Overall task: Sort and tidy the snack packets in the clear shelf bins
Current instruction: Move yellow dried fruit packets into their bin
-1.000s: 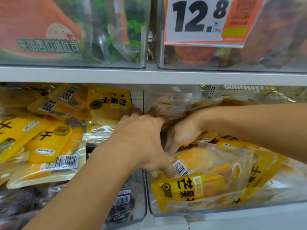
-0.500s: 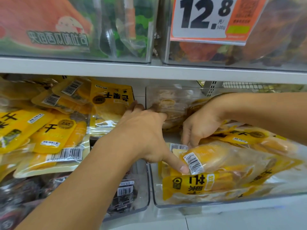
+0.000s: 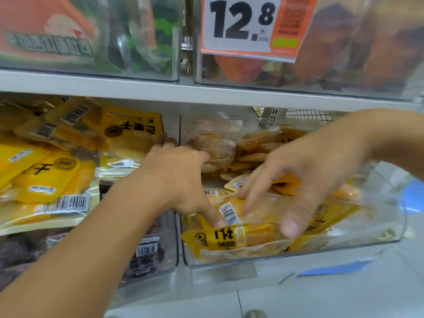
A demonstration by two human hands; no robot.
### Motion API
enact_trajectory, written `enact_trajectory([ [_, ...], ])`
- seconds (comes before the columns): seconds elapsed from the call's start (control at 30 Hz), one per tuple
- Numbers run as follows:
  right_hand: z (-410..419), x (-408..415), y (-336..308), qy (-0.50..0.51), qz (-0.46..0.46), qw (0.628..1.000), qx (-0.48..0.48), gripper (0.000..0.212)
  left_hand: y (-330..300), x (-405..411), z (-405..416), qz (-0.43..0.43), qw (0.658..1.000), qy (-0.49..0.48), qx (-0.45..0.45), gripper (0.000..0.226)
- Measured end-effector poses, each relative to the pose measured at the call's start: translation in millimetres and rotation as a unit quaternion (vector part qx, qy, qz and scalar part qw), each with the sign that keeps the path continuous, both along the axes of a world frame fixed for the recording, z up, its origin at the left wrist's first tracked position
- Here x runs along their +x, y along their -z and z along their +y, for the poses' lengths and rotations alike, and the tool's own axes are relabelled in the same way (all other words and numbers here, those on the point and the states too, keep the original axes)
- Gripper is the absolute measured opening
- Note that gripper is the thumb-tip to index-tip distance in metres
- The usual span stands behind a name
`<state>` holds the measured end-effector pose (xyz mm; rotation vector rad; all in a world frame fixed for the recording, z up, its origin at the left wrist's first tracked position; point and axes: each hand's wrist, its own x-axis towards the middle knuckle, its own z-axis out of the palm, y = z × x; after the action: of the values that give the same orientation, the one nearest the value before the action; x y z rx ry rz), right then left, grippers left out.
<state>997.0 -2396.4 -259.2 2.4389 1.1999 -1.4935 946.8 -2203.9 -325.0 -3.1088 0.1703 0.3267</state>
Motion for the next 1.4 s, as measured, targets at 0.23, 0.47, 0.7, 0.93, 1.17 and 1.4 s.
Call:
enact_trajectory([
  [0.23, -14.3, 0.1, 19.5, 0.099, -0.077, 0.964, 0.236, 0.03, 7.2, 2.5, 9.8, -0.036, 0.998, 0.021, -0.043, 0.07],
  [0.47, -19.4, 11.8, 24.8, 0.233, -0.09, 0.921, 0.3, 0.012, 6.6, -3.6, 11.5, -0.037, 0.988, 0.02, -0.146, 0.087],
  [0.7, -9.6, 19.7, 41.1, 0.542, -0.119, 0.711, 0.432, 0.012, 8.3, 1.2, 8.7, -0.067, 0.993, -0.01, -0.092, 0.046],
  [0.93, 19.9, 14.8, 71.4, 0.686, -0.078, 0.516, 0.508, 0.021, 10.3, 3.4, 4.1, -0.065, 0.996, -0.033, -0.053, 0.081],
  [1.17, -9.0, -0.3, 45.2, 0.609, -0.09, 0.663, 0.426, 0.003, 9.4, 5.3, 2.5, -0.064, 0.996, -0.039, -0.048, 0.083],
  [1.4, -43.5, -6.4, 43.5, 0.57, 0.072, 0.745, 0.338, 0.043, 5.7, 4.4, -3.5, -0.048, 0.996, -0.058, -0.037, 0.089],
])
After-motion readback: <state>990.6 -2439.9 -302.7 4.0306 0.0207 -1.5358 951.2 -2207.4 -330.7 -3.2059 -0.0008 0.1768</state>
